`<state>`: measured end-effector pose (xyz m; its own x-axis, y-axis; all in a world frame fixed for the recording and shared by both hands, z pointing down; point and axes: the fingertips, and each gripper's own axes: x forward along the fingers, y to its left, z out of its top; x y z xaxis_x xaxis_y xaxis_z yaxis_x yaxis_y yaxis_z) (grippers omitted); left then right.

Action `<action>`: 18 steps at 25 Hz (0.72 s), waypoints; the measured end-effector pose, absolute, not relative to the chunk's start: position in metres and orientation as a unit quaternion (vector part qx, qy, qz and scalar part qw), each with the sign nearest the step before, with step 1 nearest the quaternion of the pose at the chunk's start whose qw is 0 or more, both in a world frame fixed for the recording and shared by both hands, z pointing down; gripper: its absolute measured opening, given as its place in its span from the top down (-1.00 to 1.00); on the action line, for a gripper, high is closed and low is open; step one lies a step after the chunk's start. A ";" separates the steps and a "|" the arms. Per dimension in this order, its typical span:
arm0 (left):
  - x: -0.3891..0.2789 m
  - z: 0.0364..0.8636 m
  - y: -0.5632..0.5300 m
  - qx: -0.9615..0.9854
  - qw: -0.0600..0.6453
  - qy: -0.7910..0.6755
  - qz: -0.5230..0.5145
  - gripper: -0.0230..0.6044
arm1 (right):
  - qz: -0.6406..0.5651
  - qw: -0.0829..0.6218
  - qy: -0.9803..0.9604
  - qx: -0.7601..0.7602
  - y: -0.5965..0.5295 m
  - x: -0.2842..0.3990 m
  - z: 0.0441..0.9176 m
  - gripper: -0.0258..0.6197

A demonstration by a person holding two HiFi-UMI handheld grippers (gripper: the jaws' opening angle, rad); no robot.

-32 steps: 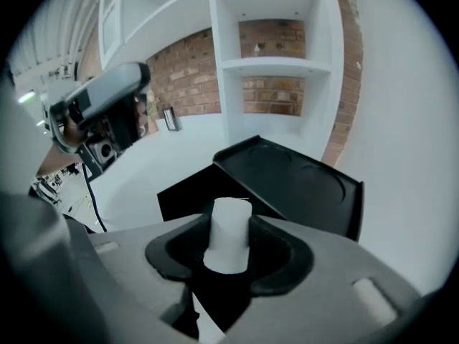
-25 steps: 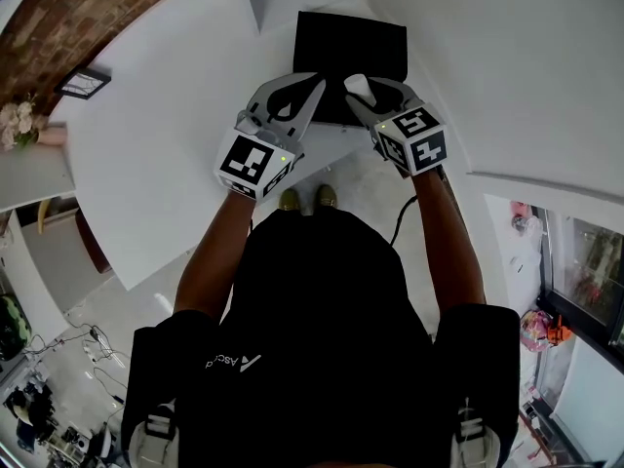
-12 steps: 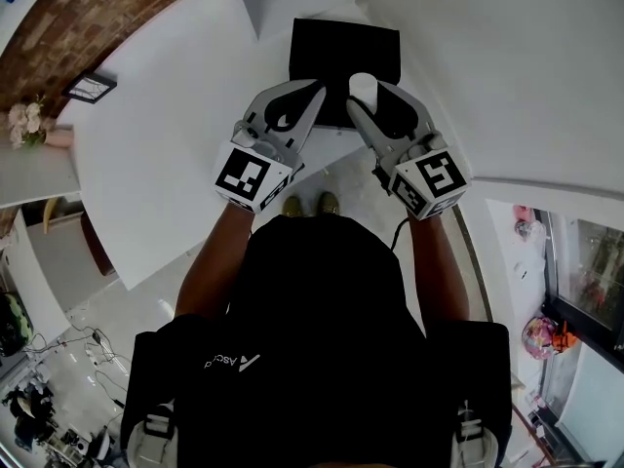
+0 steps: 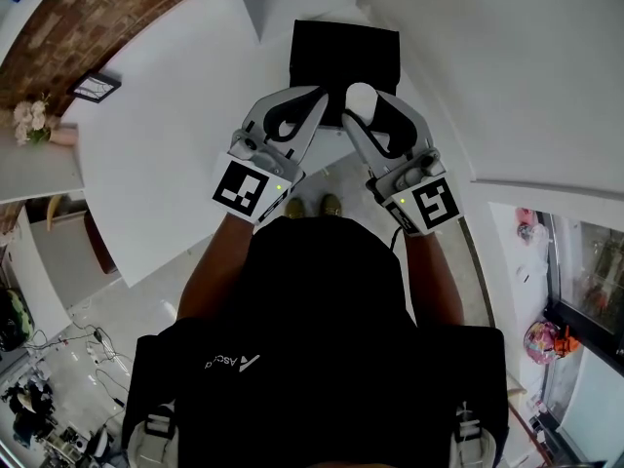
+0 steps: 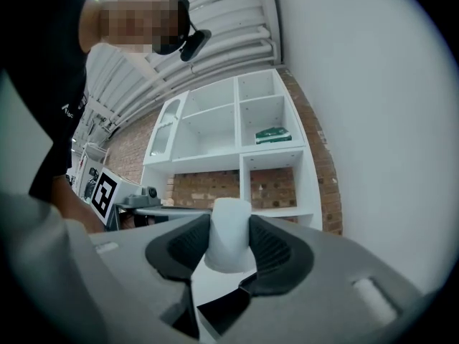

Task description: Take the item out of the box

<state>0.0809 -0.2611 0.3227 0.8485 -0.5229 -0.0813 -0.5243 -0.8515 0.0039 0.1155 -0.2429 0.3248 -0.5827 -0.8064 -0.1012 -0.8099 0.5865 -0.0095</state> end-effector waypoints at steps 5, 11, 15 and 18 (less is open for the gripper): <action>0.082 0.320 -0.257 -0.961 0.010 0.274 0.042 0.93 | 0.034 0.046 0.889 -0.454 -0.238 0.115 0.317 0.39; 0.081 0.320 -0.257 -0.959 0.006 0.279 0.040 0.93 | 0.047 0.051 0.891 -0.449 -0.235 0.113 0.315 0.39; 0.083 0.318 -0.258 -0.959 0.007 0.281 0.045 0.93 | 0.047 0.048 0.893 -0.446 -0.234 0.113 0.316 0.39; 0.083 0.320 -0.258 -0.959 0.006 0.281 0.040 0.93 | 0.047 0.048 0.893 -0.445 -0.234 0.114 0.316 0.39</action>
